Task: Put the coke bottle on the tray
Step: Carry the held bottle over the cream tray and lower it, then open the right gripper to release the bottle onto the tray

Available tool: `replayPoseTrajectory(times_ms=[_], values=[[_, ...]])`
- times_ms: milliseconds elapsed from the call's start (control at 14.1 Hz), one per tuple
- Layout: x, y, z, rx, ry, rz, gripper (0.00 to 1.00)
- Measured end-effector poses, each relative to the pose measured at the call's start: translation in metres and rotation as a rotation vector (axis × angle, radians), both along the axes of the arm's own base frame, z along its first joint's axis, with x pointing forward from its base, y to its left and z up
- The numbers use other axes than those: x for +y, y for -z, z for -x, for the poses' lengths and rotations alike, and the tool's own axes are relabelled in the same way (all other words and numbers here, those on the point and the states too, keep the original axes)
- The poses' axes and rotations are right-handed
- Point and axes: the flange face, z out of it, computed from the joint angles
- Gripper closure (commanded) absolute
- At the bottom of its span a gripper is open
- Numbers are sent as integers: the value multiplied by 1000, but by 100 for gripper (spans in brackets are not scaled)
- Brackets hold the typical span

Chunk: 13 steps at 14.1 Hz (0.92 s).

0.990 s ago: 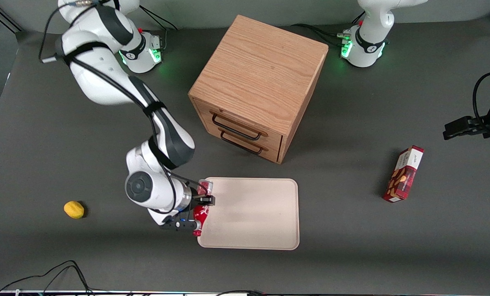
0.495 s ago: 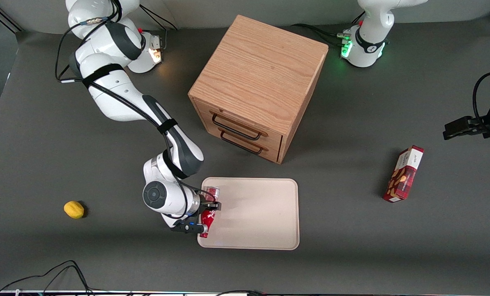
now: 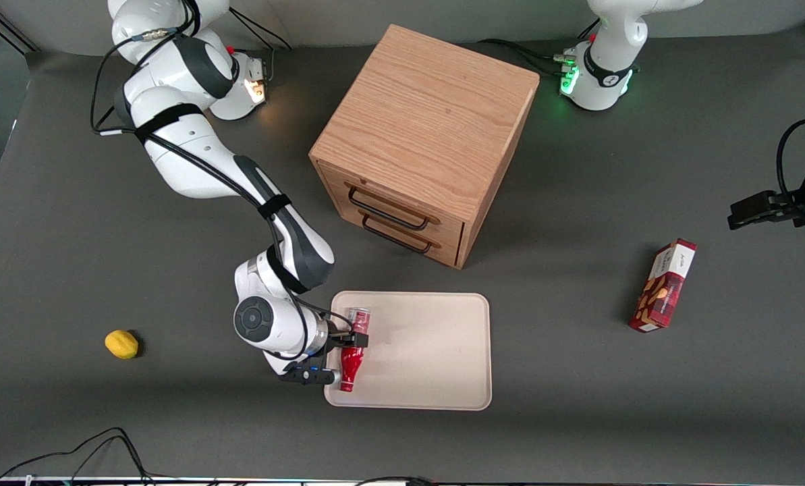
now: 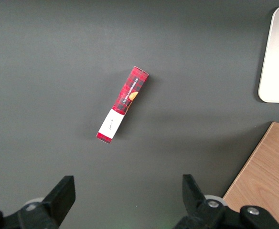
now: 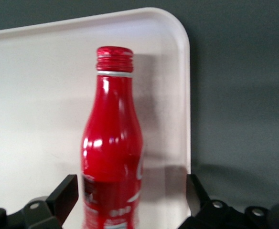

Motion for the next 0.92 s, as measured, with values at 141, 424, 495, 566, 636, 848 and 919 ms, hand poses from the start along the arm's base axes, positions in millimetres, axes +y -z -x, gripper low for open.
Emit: replayPoseTrajectory(times_ms=[141,424,495,566,636,848,919], values=[[1,0,1,-5,-8,10,0],[1,0,0,-11,-14,17,0],[1,-6,-2,-26,-12,14,0],[0,-19,-7,-49,-8,7,0],[-2,-41,-11,-74,-4,1,0],[-15,-139,-16,-110,-4,12,0],[-25,-178,-12,-104,-6,28,0]])
